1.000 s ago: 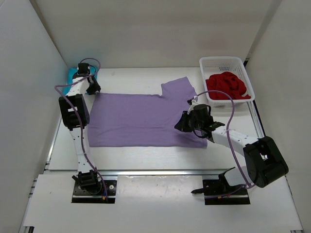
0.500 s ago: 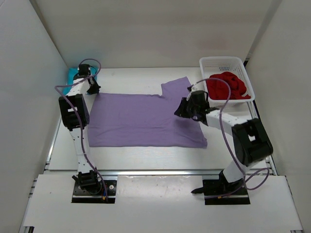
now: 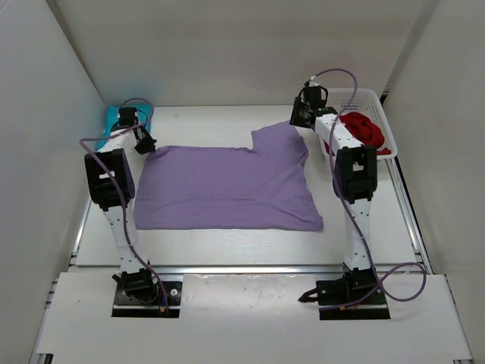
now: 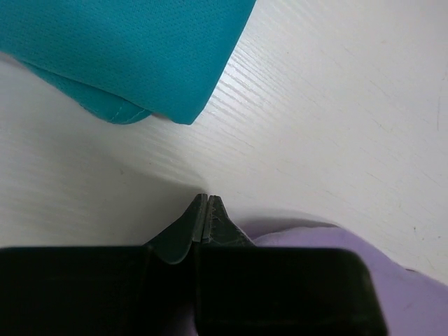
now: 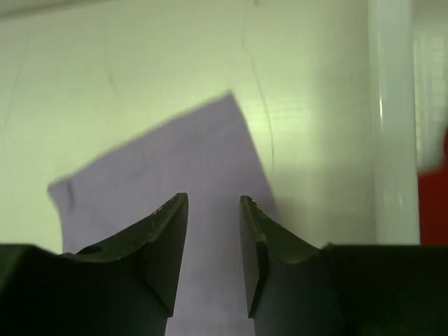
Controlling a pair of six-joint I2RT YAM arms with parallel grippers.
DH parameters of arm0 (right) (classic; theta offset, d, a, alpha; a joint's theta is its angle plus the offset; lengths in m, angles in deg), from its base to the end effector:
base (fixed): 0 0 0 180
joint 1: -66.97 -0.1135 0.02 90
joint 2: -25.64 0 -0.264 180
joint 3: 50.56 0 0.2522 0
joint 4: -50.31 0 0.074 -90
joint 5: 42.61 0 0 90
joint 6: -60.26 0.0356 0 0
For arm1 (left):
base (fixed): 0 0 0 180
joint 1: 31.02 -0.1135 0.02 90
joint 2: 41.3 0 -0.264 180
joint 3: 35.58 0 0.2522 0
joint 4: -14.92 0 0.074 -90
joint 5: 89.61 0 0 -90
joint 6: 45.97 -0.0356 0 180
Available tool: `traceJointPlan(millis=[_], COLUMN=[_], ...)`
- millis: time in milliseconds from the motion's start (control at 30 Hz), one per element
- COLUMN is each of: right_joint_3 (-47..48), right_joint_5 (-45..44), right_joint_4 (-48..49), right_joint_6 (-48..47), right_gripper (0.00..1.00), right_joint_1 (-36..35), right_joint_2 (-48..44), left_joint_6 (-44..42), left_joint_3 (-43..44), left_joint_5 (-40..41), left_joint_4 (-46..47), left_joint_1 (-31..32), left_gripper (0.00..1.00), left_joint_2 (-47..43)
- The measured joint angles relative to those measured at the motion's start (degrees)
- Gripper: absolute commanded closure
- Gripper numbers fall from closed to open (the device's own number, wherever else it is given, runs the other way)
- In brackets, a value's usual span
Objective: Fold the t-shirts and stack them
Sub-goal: Grap the side of the flattened tshirt furthest away from the robot with both arms
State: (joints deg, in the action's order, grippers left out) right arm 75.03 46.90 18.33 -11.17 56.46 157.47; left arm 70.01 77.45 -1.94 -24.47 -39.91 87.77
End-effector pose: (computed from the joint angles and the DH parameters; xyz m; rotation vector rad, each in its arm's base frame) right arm 0.5240 0.0969 0.2150 0.1629 2.2453 0.2650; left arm 0.4853 0.0744 0.1586 -0.7474 2.4335 -0.1689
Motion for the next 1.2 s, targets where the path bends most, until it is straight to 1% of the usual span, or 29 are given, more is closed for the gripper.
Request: traceJointPlan(millis=[67,100,133,167,200,300,400,667,833,867,933,1000,1067,1133,1167,1200], right_joint_3=[14.08,19.98,28.39,33.79,36.02,32.74,33.4,33.79,34.21,34.23,35.1,35.56,35.6,35.58,35.56,35.6], right_joint_5=[-0.85,-0.94,-1.05,-0.92,-0.5,1.03,2.56,7.43,10.58,10.93,10.93,10.1,9.25,8.57,8.61,9.01], right_joint_4=[-6.54,-9.2,-12.68,-13.6,-14.53,-16.26,-17.33,-15.37,-13.86,-13.79,-13.84,-13.7,-13.66,-13.55,-13.51,-13.51], right_joint_6=[-1.73,-2.29,-2.95,-3.26,-3.41,-3.56,-3.54,-0.9,1.88,2.4,3.15,3.28,3.28,3.28,3.5,3.89], right_gripper=[0.61,0.61,0.61,0.59,0.59,0.56,0.53,0.52,0.56,0.5,0.45,0.46,0.45,0.49,0.52,0.53], right_joint_1=[0.39,0.46,0.52,0.74,0.96,1.33,1.99,2.54,3.13,3.23,3.34,3.39,3.45,3.5,3.52,3.67], right_joint_2=[8.63,12.33,17.18,20.68,22.53,22.49,23.26,24.11,24.76,24.87,25.22,25.35,25.38,25.38,25.38,25.49], left_joint_6=[0.46,0.57,0.68,0.83,0.9,1.05,1.07,1.33,1.7,1.79,1.92,1.99,2.14,2.14,2.14,2.14], left_joint_3=[-0.5,-0.7,-1.09,-1.44,-1.7,-1.95,-2.01,-3.21,-4.11,-4.17,-4.24,-4.76,-5.07,-5.07,-5.07,-5.07], left_joint_5=[-0.31,-0.39,-0.52,-0.66,-0.72,-0.79,-1.11,-1.86,-2.82,-2.93,-3.19,-3.5,-3.72,-3.8,-3.87,-3.89], left_joint_4=[0.87,1.27,1.84,1.95,2.12,2.27,2.47,3.87,4.76,4.94,5.2,5.86,6.01,6.19,6.21,6.32], left_joint_1=[-0.15,-0.17,-0.24,-0.28,-0.31,-0.31,-0.22,0.02,0.0,0.0,-0.09,-0.13,-0.15,-0.2,-0.28,-0.31], left_gripper=[1.0,1.0,1.0,1.0,1.0,1.0,1.0,1.0,1.0,1.0,1.0,1.0,1.0,1.0,1.0,1.0], left_joint_2=[-0.31,-0.37,-0.52,-0.63,-0.74,-0.85,-1.05,-2.45,-3.74,-3.93,-4.26,-4.7,-4.94,-4.94,-4.94,-4.94])
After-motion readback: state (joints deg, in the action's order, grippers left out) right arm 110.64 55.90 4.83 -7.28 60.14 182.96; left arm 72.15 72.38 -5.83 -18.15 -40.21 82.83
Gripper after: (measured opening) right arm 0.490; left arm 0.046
